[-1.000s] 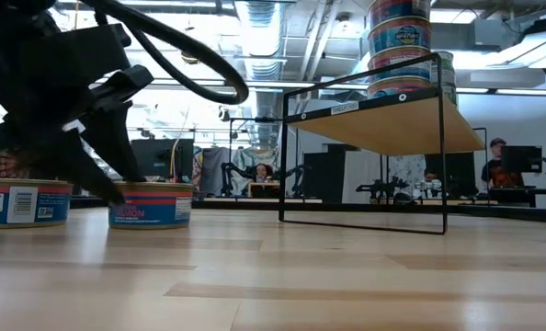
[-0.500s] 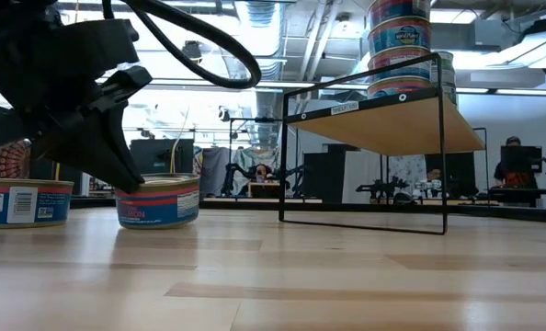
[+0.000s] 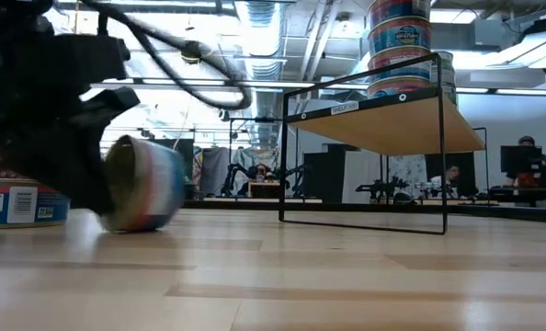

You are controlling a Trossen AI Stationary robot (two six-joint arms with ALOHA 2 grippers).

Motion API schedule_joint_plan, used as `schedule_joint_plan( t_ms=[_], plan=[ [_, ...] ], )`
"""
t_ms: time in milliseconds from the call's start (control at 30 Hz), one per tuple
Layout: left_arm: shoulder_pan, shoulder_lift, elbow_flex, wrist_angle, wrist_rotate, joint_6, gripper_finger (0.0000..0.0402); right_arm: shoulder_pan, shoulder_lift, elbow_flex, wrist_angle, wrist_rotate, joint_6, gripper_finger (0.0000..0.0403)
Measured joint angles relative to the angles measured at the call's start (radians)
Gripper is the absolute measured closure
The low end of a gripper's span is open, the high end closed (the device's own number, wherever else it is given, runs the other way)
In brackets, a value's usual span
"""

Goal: Stack canned seafood by type on shelf
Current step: Stack the blue and pink tuna can on the shelf

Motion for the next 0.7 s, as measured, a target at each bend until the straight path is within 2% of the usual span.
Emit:
schedule_joint_plan(
  t_ms=[167,333,467,567,700],
  plan=[
    [-0.004,-0.041,0.026,-0.022,0.020,0.010,0.0401,0.000,0.000,0.000,0.000,0.000,0.007,0.0132],
    [-0.004,-0.127,0.097,-0.090,0.149,-0.003,0.0401,0.000,0.000,0.000,0.000,0.000,0.007,0.0132],
    [0.017,-0.186,0.140,-0.094,0.072,-0.130,0.0393,0.000,0.000,0.000,0.000,0.000,0.007,0.0132],
    [0.072,-0.203,0.140,-0.083,0.097,-0.156,0.0357,0.000,0.000,0.000,0.000,0.000,0.015,0.0132],
    [0.148,-0.195,0.140,0.028,0.198,-0.125,0.0271,0.002,0.000,0.000,-0.004,-0.027,0.041,0.0132]
  ],
)
